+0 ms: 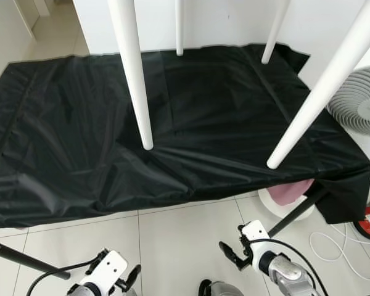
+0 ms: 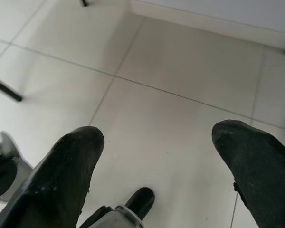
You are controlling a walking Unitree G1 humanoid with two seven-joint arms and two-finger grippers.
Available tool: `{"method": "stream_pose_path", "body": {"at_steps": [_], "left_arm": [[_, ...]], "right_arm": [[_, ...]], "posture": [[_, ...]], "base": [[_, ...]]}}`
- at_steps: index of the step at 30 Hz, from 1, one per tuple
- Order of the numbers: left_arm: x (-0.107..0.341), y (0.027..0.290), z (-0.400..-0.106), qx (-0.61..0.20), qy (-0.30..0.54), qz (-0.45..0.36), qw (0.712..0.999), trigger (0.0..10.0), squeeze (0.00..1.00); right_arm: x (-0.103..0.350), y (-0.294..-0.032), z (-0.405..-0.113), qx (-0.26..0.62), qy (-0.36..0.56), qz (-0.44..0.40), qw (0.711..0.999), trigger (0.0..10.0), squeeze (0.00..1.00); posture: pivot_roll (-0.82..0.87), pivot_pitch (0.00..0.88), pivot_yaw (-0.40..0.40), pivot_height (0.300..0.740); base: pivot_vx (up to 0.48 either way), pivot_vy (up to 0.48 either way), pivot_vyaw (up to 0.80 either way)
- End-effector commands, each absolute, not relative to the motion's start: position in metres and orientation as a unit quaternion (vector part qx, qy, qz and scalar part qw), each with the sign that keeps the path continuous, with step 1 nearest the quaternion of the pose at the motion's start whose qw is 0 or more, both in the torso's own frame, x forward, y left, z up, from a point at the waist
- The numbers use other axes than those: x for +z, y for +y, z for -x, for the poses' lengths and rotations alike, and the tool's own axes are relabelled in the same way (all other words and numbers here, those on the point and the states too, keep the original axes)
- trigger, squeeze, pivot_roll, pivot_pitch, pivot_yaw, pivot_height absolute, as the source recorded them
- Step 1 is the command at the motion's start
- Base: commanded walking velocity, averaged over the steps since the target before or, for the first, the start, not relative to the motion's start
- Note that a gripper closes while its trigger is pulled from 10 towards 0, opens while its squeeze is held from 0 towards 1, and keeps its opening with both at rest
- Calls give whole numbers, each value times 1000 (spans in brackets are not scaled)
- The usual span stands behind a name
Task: Building children table
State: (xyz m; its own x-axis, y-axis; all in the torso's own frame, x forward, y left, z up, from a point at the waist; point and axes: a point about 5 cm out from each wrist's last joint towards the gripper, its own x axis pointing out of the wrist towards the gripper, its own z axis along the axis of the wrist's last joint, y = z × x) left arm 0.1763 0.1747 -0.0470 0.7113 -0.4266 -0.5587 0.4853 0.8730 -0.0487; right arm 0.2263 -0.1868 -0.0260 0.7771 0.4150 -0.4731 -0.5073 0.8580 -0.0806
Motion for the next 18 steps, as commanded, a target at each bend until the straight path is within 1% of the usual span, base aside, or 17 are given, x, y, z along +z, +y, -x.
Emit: {"method": "stream_pose_path", "body": {"at_steps": [1, 2, 7, 9, 10, 11, 18], "left_arm": [[-64, 185, -170, -190, 342, -41, 920, 10000, 0], [-68, 187, -170, -173, 354, -35, 918, 10000, 0], [-74, 191, -168, -146, 376, -23, 915, 10000, 0], [-79, 193, -165, -121, 395, -17, 911, 10000, 0], [-79, 193, -165, -121, 395, -17, 911, 10000, 0], [-82, 193, -163, -101, 407, -9, 908, 10000, 0], [-86, 189, -160, -93, 423, -4, 901, 10000, 0]], "right_arm": [[-45, -191, -214, 212, 290, 94, 928, 10000, 0], [-49, -194, -212, 197, 308, 92, 926, 10000, 0], [-57, -197, -206, 179, 339, 99, 918, 10000, 0], [-63, -199, -199, 166, 363, 102, 911, 10000, 0], [-63, -199, -199, 166, 363, 102, 911, 10000, 0], [-68, -201, -193, 157, 380, 102, 906, 10000, 0], [-75, -205, -182, 137, 407, 102, 897, 10000, 0]], "posture": [[-29, 85, 24, 740], [-29, 85, 24, 740], [-18, 81, 22, 740], [-18, 81, 22, 740], [-18, 81, 22, 740], [-18, 81, 22, 740], [-10, 67, 27, 740]], "base": [[0, 0, 0], [0, 0, 0], [0, 0, 0], [0, 0, 0], [0, 0, 0], [0, 0, 0], [0, 0, 0]]}}
